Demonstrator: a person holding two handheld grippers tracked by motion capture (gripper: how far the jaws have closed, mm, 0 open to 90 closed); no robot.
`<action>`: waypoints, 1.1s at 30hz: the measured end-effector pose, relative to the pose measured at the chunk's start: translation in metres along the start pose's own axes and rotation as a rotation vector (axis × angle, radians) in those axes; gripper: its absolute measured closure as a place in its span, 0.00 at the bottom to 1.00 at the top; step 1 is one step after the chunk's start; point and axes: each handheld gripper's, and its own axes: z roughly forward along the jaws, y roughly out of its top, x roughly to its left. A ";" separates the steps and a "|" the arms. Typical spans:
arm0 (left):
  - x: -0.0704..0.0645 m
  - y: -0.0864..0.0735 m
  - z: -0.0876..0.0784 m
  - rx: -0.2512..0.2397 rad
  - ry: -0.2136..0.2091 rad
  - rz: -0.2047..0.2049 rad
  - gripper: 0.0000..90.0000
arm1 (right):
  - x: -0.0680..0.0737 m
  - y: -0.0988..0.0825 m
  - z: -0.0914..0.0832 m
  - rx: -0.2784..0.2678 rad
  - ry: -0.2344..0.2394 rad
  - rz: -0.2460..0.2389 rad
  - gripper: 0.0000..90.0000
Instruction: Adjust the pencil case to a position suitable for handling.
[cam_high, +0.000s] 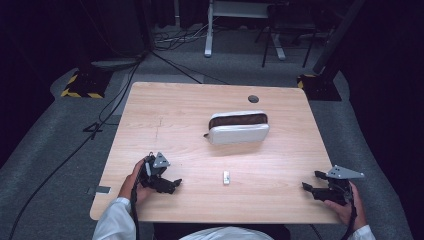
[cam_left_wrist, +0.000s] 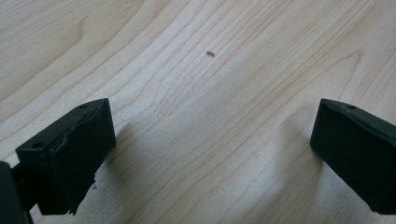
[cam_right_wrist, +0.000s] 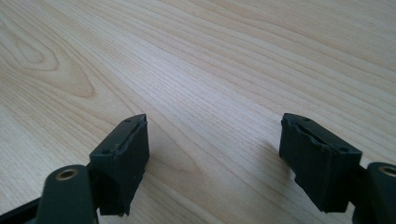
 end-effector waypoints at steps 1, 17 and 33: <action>0.001 0.000 0.000 0.000 -0.010 0.003 0.01 | 0.000 0.000 0.000 0.000 0.001 0.000 0.28; -0.003 -0.008 -0.007 -0.001 -0.025 0.022 0.01 | 0.011 0.007 0.005 0.019 0.037 -0.036 0.30; -0.004 -0.008 -0.007 0.000 -0.021 0.022 0.01 | 0.091 0.060 0.060 0.041 0.294 -0.258 0.28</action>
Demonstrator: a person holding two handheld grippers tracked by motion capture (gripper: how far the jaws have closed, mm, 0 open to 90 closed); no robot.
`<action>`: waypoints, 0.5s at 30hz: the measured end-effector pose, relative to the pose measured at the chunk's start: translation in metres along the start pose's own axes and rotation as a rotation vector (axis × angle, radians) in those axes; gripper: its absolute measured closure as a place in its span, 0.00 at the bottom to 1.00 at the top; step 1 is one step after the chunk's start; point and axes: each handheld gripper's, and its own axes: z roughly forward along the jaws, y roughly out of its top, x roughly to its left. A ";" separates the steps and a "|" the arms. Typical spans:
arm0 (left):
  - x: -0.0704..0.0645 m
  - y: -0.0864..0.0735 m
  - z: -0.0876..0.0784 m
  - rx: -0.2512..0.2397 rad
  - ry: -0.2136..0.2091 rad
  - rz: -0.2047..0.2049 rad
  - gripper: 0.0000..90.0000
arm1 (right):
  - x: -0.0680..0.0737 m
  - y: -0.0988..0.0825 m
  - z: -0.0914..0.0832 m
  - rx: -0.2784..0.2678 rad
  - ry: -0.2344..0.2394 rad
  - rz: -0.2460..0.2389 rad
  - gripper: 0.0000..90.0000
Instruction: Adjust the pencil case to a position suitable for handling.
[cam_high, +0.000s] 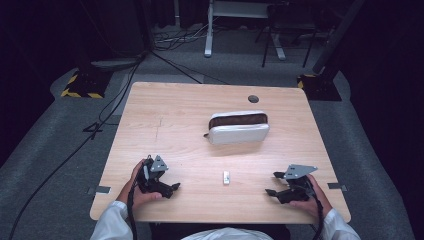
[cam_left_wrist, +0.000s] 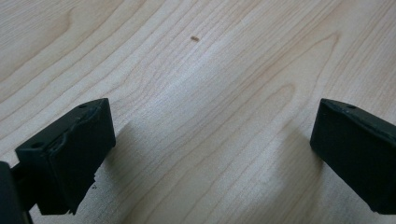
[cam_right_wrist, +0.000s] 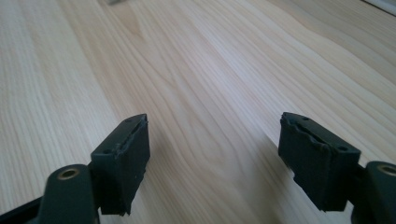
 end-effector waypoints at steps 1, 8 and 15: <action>0.000 0.000 0.000 0.001 0.003 0.001 0.01 | 0.002 0.005 0.005 -0.001 0.016 -0.018 0.28; -0.001 0.000 0.000 -0.002 0.004 -0.010 0.01 | 0.013 0.035 0.037 -0.006 0.087 -0.089 0.24; -0.001 0.000 0.000 -0.001 0.006 -0.009 0.01 | 0.020 0.060 0.065 -0.014 0.138 -0.133 0.23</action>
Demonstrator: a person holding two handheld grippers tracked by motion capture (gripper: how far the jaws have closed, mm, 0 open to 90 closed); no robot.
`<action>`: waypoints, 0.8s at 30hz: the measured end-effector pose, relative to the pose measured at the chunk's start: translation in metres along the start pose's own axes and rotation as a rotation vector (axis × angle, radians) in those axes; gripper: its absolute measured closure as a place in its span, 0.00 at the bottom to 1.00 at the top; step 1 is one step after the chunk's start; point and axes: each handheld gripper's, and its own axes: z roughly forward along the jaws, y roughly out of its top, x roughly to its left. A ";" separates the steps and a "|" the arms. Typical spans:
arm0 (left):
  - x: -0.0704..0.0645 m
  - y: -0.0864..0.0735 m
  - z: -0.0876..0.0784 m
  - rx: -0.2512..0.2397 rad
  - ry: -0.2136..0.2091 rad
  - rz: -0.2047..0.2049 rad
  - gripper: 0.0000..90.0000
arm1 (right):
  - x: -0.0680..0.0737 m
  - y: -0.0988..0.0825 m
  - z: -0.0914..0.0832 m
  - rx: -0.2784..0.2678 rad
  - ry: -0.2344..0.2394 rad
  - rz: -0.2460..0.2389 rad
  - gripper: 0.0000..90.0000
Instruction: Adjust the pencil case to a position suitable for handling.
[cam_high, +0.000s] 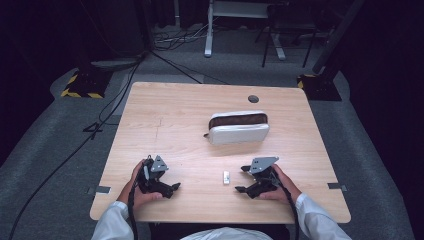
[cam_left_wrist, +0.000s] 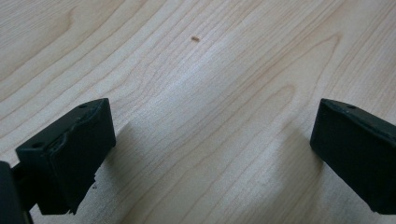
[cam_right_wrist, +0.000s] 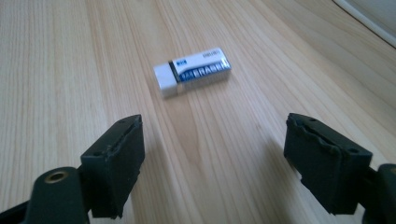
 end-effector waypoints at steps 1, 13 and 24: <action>0.000 0.000 0.000 0.000 0.000 0.000 0.01 | 0.000 0.000 0.000 0.000 0.000 0.000 0.23; 0.000 0.000 0.000 0.000 0.000 -0.002 0.01 | 0.001 0.029 0.031 0.000 0.051 -0.050 0.23; -0.001 0.000 0.000 -0.001 0.004 -0.006 0.01 | 0.007 0.031 0.030 -0.016 0.090 -0.083 0.51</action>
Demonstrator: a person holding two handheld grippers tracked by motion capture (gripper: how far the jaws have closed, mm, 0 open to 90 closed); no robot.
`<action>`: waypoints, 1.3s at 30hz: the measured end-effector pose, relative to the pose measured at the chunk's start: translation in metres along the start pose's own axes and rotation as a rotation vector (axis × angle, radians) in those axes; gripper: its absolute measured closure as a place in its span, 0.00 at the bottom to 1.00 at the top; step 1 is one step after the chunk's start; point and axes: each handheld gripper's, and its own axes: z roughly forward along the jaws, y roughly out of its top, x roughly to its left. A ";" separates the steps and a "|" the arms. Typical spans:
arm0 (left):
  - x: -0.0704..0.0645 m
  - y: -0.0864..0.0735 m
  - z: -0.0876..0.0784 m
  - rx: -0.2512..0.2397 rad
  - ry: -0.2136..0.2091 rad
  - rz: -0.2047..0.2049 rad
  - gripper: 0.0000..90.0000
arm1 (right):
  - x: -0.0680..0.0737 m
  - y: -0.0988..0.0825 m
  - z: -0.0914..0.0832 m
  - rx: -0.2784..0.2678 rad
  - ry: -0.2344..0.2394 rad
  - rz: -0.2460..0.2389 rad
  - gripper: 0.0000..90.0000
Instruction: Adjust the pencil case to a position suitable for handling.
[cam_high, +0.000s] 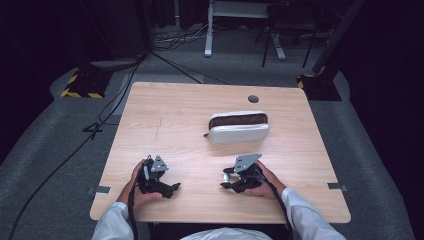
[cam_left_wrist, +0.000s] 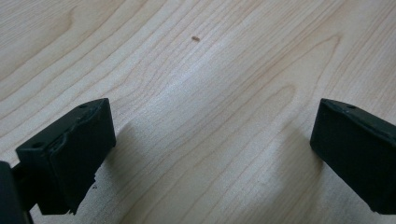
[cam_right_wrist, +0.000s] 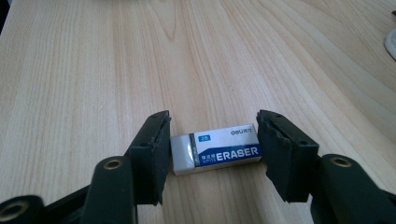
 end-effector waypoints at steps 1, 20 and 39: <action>0.000 0.000 0.000 0.000 0.000 -0.001 0.01 | 0.000 -0.001 -0.002 0.000 0.001 0.000 0.51; 0.001 0.028 0.010 -0.053 -0.051 0.046 0.20 | -0.006 -0.062 -0.074 0.034 -0.159 0.144 0.53; -0.006 0.155 0.029 -0.228 -0.078 0.179 0.24 | -0.024 -0.125 -0.137 -0.006 -0.388 0.348 0.53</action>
